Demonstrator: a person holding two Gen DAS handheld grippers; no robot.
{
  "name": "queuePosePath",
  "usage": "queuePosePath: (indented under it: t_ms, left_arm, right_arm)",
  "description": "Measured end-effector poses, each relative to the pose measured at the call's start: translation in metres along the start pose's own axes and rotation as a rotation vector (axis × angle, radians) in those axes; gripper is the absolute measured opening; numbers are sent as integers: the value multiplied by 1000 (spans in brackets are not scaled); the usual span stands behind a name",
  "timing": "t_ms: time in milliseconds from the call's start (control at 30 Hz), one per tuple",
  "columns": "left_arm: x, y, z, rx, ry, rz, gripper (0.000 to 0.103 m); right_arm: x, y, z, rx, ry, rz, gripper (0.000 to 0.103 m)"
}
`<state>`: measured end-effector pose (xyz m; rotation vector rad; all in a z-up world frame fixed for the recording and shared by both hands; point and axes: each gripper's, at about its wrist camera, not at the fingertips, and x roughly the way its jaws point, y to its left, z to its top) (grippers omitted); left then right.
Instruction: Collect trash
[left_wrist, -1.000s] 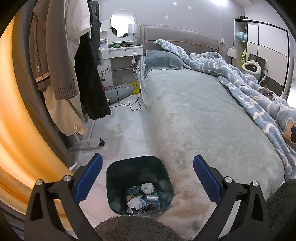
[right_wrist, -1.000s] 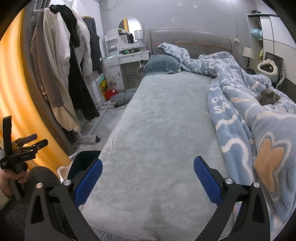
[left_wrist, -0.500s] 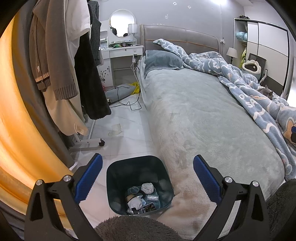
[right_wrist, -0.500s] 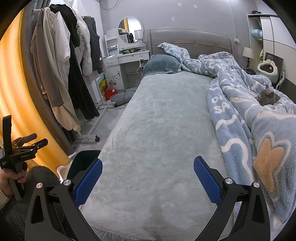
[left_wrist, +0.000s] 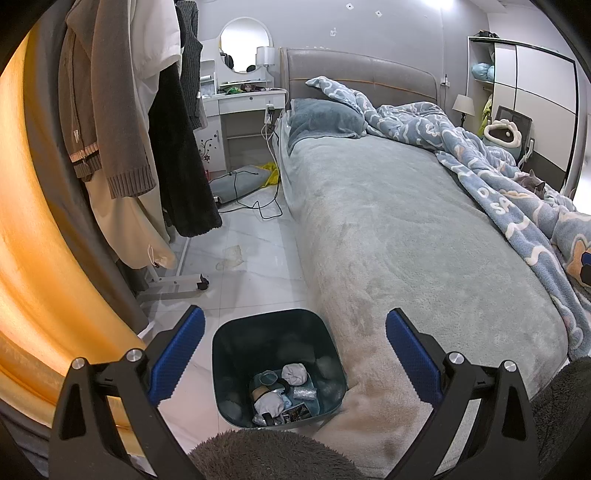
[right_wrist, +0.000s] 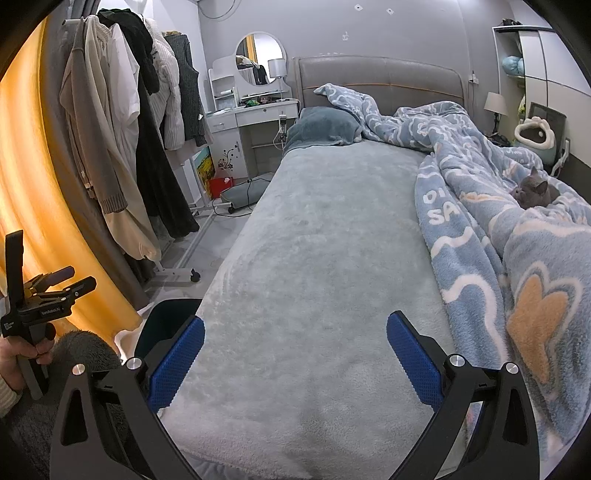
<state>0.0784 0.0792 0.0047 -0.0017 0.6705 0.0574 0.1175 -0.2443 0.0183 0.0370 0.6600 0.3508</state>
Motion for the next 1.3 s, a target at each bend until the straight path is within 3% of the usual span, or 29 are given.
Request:
queuePosePath:
  t_ms: [1300]
  left_arm:
    - [2,2,-2,13,-2,6,100]
  right_arm:
    - [-1,0,-1,6,-5,-1,100]
